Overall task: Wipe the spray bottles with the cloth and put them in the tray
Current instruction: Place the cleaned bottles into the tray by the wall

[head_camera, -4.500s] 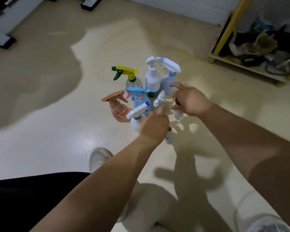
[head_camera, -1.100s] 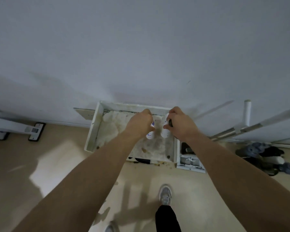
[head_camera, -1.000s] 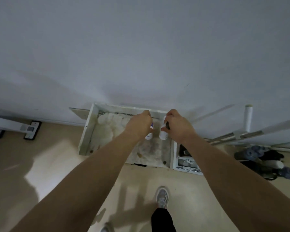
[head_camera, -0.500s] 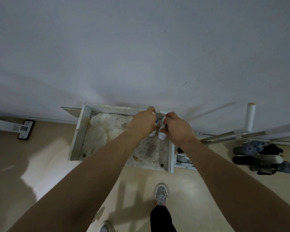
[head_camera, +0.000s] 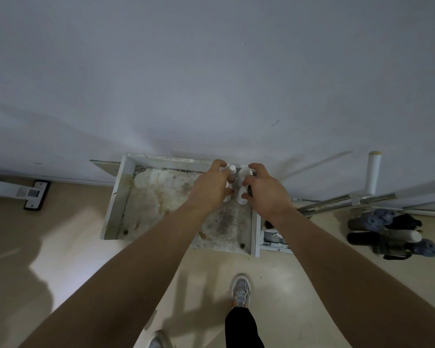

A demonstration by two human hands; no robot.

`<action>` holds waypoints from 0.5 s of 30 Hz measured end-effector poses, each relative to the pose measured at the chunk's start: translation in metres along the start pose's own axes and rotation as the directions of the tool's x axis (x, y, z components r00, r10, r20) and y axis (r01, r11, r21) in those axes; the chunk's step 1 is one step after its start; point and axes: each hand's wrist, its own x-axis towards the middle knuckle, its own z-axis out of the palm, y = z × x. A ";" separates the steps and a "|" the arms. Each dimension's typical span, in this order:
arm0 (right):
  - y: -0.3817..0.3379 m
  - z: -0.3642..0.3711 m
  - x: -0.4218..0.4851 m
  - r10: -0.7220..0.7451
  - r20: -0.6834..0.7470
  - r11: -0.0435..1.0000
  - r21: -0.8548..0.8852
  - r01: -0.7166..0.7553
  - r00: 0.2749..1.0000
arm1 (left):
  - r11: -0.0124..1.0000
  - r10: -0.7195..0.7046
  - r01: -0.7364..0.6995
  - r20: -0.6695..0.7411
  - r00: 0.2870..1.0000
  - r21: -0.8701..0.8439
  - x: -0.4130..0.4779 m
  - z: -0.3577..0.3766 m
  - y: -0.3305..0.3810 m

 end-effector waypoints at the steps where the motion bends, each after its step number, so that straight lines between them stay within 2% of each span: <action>1: 0.000 0.001 0.000 0.007 -0.004 1.000 -0.013 -0.007 1.000 | 1.000 0.011 -0.011 -0.013 1.000 0.012 0.000 0.002 0.000; 3: 0.000 0.001 0.001 0.020 0.004 1.000 -0.013 -0.020 1.000 | 0.999 0.044 -0.043 -0.042 0.998 0.027 -0.001 0.006 0.000; 11: -0.006 -0.007 -0.004 0.069 0.045 0.994 0.078 -0.072 0.997 | 0.998 0.028 -0.030 -0.035 0.999 -0.063 -0.006 0.005 0.000; 15: -0.008 -0.013 -0.017 0.096 0.015 0.993 0.069 -0.097 0.995 | 1.000 0.014 -0.015 -0.028 1.000 -0.027 -0.021 -0.007 -0.002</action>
